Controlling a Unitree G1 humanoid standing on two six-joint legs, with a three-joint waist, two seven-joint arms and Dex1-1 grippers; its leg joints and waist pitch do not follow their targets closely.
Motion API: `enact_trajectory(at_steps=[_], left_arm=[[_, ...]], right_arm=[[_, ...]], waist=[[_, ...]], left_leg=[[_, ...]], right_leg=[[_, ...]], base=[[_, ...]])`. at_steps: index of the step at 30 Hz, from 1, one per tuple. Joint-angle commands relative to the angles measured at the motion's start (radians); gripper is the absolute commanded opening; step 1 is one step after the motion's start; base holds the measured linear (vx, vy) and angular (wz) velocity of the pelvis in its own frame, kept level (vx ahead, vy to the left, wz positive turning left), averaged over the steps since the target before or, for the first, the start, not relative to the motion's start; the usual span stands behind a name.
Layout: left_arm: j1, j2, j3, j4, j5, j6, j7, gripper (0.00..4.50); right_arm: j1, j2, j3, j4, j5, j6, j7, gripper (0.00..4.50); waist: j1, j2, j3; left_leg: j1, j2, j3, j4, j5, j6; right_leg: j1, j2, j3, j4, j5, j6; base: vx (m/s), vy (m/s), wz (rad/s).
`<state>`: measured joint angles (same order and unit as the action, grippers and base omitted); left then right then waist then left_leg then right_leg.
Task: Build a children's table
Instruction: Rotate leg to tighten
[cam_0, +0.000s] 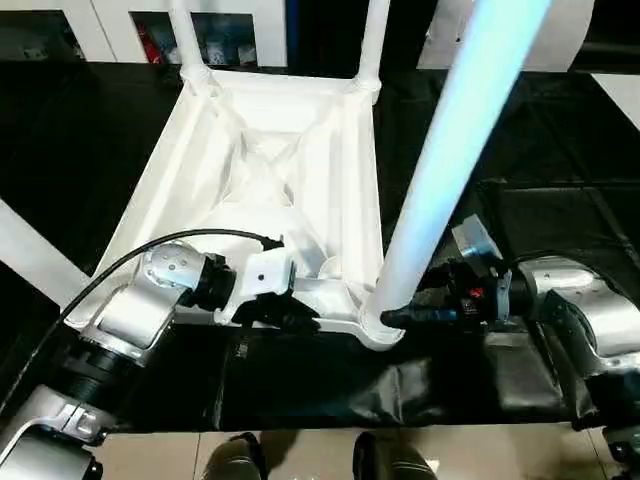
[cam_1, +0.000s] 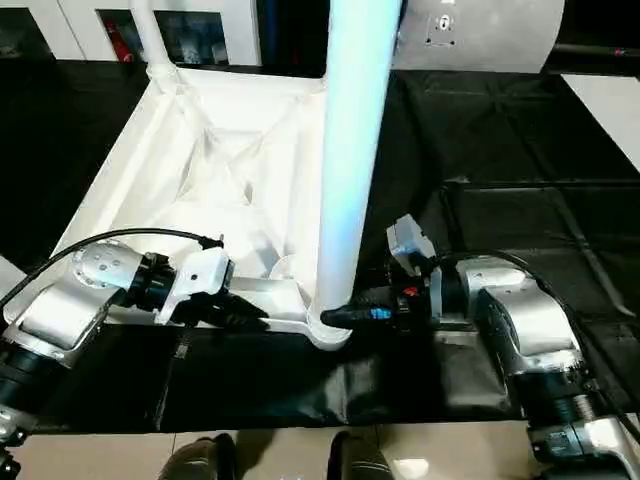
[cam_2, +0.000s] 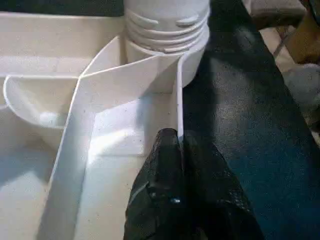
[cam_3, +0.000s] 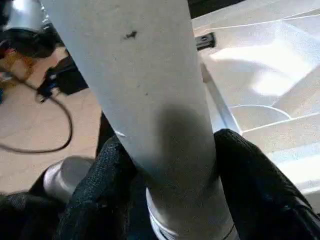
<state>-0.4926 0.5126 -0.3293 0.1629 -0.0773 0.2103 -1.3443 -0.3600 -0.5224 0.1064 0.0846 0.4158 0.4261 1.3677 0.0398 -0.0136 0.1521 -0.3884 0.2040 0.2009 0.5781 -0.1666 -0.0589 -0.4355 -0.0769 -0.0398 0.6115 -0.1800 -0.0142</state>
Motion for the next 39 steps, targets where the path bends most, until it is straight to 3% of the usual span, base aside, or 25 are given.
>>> enact_trajectory(at_steps=[1, 2, 3, 5, 7, 8, 9, 10, 12, 13, 14, 15, 17, 18, 20, 24, 25, 28, 32, 33, 37, 39], left_arm=[[-0.002, -0.046, -0.007, -0.042, -0.004, 0.047, 0.075, 0.0], [0.001, -0.062, -0.002, -0.055, 0.0, 0.071, 0.108, 0.0], [0.004, -0.074, 0.002, -0.066, 0.005, 0.091, 0.135, 0.0], [0.011, -0.109, 0.014, -0.092, 0.015, 0.147, 0.208, 0.0], [0.013, -0.188, 0.032, -0.121, 0.021, 0.236, 0.323, 0.0], [0.013, -0.191, 0.033, -0.122, 0.021, 0.24, 0.327, 0.0], [0.006, -0.271, 0.044, -0.135, 0.044, 0.313, 0.441, 0.0], [0.003, -0.291, 0.046, -0.134, 0.055, 0.326, 0.472, 0.0], [-0.014, -0.351, 0.049, -0.117, 0.084, 0.345, 0.559, 0.0], [-0.014, -0.351, 0.049, -0.117, 0.084, 0.345, 0.559, 0.0], [-0.033, -0.395, 0.044, -0.083, 0.119, 0.339, 0.629, 0.0], [-0.039, -0.407, 0.042, -0.072, 0.129, 0.337, 0.649, 0.0], [-0.048, -0.417, 0.032, -0.053, 0.154, 0.331, 0.673, 0.0], [-0.053, -0.42, 0.022, -0.044, 0.175, 0.328, 0.688, 0.0], [-0.055, -0.424, 0.018, -0.043, 0.189, 0.337, 0.699, 0.0], [-0.042, -0.397, 0.008, -0.063, 0.188, 0.346, 0.677, 0.0], [-0.033, -0.378, 0.004, -0.067, 0.184, 0.332, 0.654, 0.0], [-0.011, -0.329, -0.005, -0.078, 0.174, 0.283, 0.584, 0.0], [0.006, -0.286, -0.006, -0.085, 0.169, 0.265, 0.532, 0.0], [0.021, -0.234, -0.013, -0.073, 0.163, 0.208, 0.476, 0.0], [0.039, -0.17, -0.012, -0.054, 0.133, 0.131, 0.386, 0.0], [0.039, -0.139, -0.014, -0.046, 0.125, 0.107, 0.345, 0.0]], right_arm=[[0.014, 0.042, 0.027, -0.06, 0.029, 0.028, -0.05, 2.13], [0.022, 0.064, 0.026, -0.076, 0.011, 0.028, -0.105, 2.13], [0.026, 0.083, 0.025, -0.087, -0.002, 0.035, -0.152, 2.13], [0.033, 0.132, 0.022, -0.116, -0.033, 0.064, -0.269, 2.12], [0.024, 0.262, -0.021, -0.147, -0.035, 0.153, -0.477, 2.09], [0.023, 0.268, -0.023, -0.149, -0.034, 0.157, -0.485, 2.09], [0.008, 0.393, -0.064, -0.169, -0.041, 0.229, -0.684, 2.09], [0.003, 0.421, -0.071, -0.17, -0.05, 0.24, -0.731, 2.09], [-0.012, 0.491, -0.066, -0.16, -0.103, 0.232, -0.853, 2.09], [-0.012, 0.491, -0.066, -0.16, -0.103, 0.232, -0.853, 2.09], [-0.026, 0.513, -0.011, -0.134, -0.218, 0.166, -0.924, 2.09], [-0.029, 0.516, 0.009, -0.125, -0.253, 0.142, -0.939, 2.09], [-0.024, 0.545, 0.011, -0.123, -0.258, 0.144, -0.972, 2.09], [-0.018, 0.578, -0.005, -0.126, -0.251, 0.16, -1.014, 2.59], [-0.011, 0.595, -0.014, -0.129, -0.257, 0.164, -1.043, 2.71], [0.003, 0.578, -0.051, -0.14, -0.23, 0.154, -1.026, 3.08], [0.012, 0.554, -0.06, -0.144, -0.228, 0.131, -0.993, 3.18], [0.035, 0.482, -0.082, -0.154, -0.214, 0.076, -0.904, 3.49], [0.056, 0.402, -0.086, -0.163, -0.196, 0.041, -0.803, 3.83], [0.074, 0.31, -0.084, -0.178, -0.166, 0.021, -0.671, 3.94], [0.083, 0.193, -0.091, -0.173, -0.133, -0.002, -0.502, 4.28], [0.08, 0.153, -0.095, -0.159, -0.119, -0.014, -0.434, 4.28]], waist=[[-0.005, -0.007, -0.072], [-0.009, -0.008, -0.071], [-0.008, -0.002, -0.068], [-0.02, -0.009, -0.063], [-0.032, -0.011, -0.06], [-0.035, -0.008, -0.06], [-0.046, -0.011, -0.062], [-0.056, -0.013, -0.062], [-0.064, -0.014, -0.065], [-0.068, -0.012, -0.063], [-0.067, -0.01, -0.063], [-0.067, -0.013, -0.064], [-0.056, -0.008, -0.065], [-0.055, -0.007, -0.064], [-0.055, -0.004, -0.067], [-0.056, 0.003, -0.063], [-0.053, 0.01, -0.063], [-0.052, 0.006, -0.065], [-0.051, 0.004, -0.067], [-0.048, 0.007, -0.067], [-0.044, 0.007, -0.065], [-0.043, 0.001, -0.064]], left_leg=[[0.023, 0.027, -0.006, -0.058, -0.135, 0.089], [0.021, 0.026, -0.007, -0.06, -0.144, 0.083], [0.022, 0.025, -0.008, -0.061, -0.15, 0.076], [0.016, 0.022, -0.014, -0.068, -0.196, 0.039], [0.016, 0.022, -0.012, -0.069, -0.198, 0.023], [0.014, 0.02, -0.016, -0.07, -0.21, 0.017], [0.011, 0.018, -0.018, -0.071, -0.199, 0.001], [0.007, 0.016, -0.021, -0.073, -0.199, -0.007], [0.007, 0.011, -0.019, -0.068, -0.188, 0.0], [0.012, 0.01, -0.013, -0.066, -0.193, 0.012], [0.012, 0.01, -0.013, -0.064, -0.196, 0.016], [0.013, 0.008, -0.011, -0.063, -0.192, 0.021], [0.012, 0.01, -0.01, -0.064, -0.148, 0.036], [0.013, 0.01, -0.009, -0.064, -0.144, 0.04], [0.013, 0.011, -0.011, -0.066, -0.126, 0.044], [0.019, 0.015, -0.011, -0.071, -0.157, 0.046], [0.02, 0.015, -0.012, -0.072, -0.162, 0.043], [0.019, 0.016, -0.012, -0.071, -0.157, 0.052], [0.015, 0.015, -0.011, -0.067, -0.115, 0.08], [0.016, 0.016, -0.01, -0.066, -0.12, 0.091], [0.02, 0.021, -0.009, -0.066, -0.147, 0.103], [0.02, 0.02, -0.009, -0.067, -0.153, 0.102]], right_leg=[[0.056, -0.049, 0.044, -0.067, -0.149, -0.267], [0.057, -0.049, 0.043, -0.069, -0.166, -0.262], [0.055, -0.05, 0.043, -0.071, -0.185, -0.257], [0.057, -0.05, 0.041, -0.084, -0.313, -0.207], [0.05, -0.048, 0.044, -0.086, -0.331, -0.196], [0.049, -0.05, 0.041, -0.089, -0.359, -0.189], [0.053, -0.048, 0.041, -0.086, -0.359, -0.178], [0.051, -0.045, 0.038, -0.088, -0.359, -0.168], [0.054, -0.045, 0.04, -0.09, -0.335, -0.156], [0.046, -0.042, 0.042, -0.095, -0.318, -0.158], [0.045, -0.042, 0.042, -0.095, -0.316, -0.156], [0.045, -0.039, 0.042, -0.097, -0.312, -0.149], [0.049, -0.037, 0.043, -0.089, -0.228, -0.156], [0.048, -0.036, 0.044, -0.088, -0.207, -0.16], [0.052, -0.035, 0.043, -0.081, -0.148, -0.176], [0.054, -0.037, 0.041, -0.083, -0.127, -0.197], [0.055, -0.038, 0.041, -0.082, -0.126, -0.198], [0.059, -0.04, 0.042, -0.082, -0.094, -0.203], [0.068, -0.041, 0.042, -0.075, -0.026, -0.235], [0.068, -0.042, 0.042, -0.076, -0.03, -0.244], [0.065, -0.043, 0.041, -0.078, -0.065, -0.251], [0.064, -0.044, 0.042, -0.08, -0.098, -0.249]], base=[[0.0, 0.0, 0.0], [0.0, 0.0, 0.0], [0.0, 0.0, 0.0], [0.0, 0.0, 0.0], [0.0, 0.0, 0.0], [0.0, 0.0, 0.0], [0.0, 0.0, 0.0], [0.0, 0.0, 0.0], [0.0, 0.0, 0.0], [0.0, 0.0, 0.0], [0.0, 0.0, 0.0], [0.0, 0.0, 0.0], [0.0, 0.0, 0.0], [0.0, 0.0, 0.0], [0.0, 0.0, 0.0], [0.0, 0.0, 0.0], [0.0, 0.0, 0.0], [0.0, 0.0, 0.0], [0.0, 0.0, 0.0], [0.0, 0.0, 0.0], [0.0, 0.0, 0.0], [0.0, 0.0, 0.0]])
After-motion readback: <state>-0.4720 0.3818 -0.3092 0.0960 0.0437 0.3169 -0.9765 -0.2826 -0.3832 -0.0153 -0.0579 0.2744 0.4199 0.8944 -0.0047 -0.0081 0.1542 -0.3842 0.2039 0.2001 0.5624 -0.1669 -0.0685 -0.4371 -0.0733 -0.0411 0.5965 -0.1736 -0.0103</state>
